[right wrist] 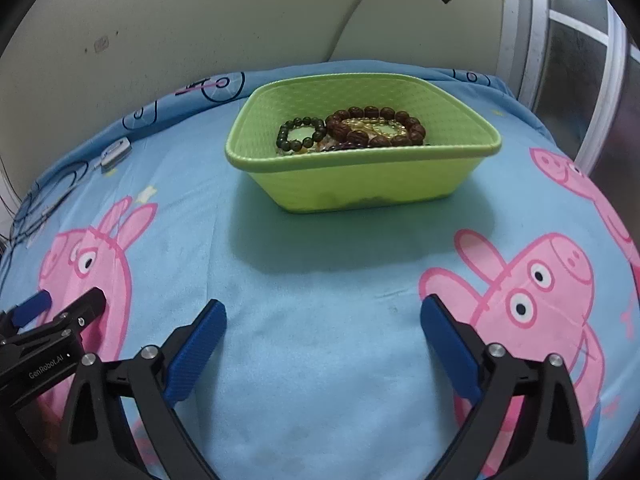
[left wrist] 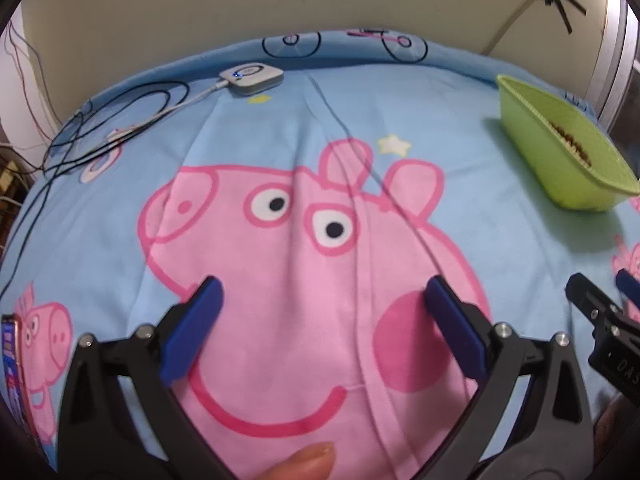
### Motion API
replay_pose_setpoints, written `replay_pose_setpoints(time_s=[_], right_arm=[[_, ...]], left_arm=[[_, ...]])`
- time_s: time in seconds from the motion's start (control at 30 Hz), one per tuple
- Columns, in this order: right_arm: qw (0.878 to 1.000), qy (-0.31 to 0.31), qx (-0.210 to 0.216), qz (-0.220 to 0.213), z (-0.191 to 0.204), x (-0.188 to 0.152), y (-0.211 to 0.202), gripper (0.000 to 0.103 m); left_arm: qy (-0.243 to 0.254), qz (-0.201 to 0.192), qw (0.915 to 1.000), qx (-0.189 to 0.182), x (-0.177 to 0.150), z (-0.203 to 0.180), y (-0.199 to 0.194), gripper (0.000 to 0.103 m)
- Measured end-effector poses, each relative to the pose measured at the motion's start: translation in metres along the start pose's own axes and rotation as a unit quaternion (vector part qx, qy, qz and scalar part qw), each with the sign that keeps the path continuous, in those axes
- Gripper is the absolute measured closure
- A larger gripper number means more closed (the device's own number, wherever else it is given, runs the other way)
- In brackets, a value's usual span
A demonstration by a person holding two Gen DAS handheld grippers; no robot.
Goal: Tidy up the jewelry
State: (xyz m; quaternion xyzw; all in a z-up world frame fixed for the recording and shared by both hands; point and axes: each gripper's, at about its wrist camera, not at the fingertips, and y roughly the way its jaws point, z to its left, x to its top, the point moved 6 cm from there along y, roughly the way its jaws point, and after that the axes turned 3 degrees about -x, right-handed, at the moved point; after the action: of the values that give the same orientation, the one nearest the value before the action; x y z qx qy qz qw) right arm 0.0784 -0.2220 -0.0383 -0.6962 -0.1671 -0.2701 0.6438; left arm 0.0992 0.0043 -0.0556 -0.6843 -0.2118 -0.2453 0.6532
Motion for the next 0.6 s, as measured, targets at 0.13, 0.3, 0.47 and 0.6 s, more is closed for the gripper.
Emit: replay_pose_setpoints(time_s=[0.13,0.3,0.47,0.6], right_arm=[[1.000,-0.003,-0.006,0.000,0.0015,-0.0001,0.0022,0.018],[1.000,-0.003,-0.006,0.000,0.0018,0.0007,0.0030,0.018],[1.000,-0.004,-0.007,0.000,0.0022,0.0009,0.0026,0.018],[1.000,-0.007,-0.013,0.000,0.0024,0.0015,0.0023,0.018]], left_arm=[[-0.011,0.001,0.9999,-0.006,-0.0017,0.0023,0.0008,0.006],[-0.012,0.001,0.9999,-0.009,-0.0018,0.0037,0.0023,0.006],[-0.012,0.001,0.9999,-0.010,-0.0025,0.0035,0.0019,0.006],[-0.013,0.001,0.9999,-0.009,-0.0026,0.0033,0.0018,0.006]])
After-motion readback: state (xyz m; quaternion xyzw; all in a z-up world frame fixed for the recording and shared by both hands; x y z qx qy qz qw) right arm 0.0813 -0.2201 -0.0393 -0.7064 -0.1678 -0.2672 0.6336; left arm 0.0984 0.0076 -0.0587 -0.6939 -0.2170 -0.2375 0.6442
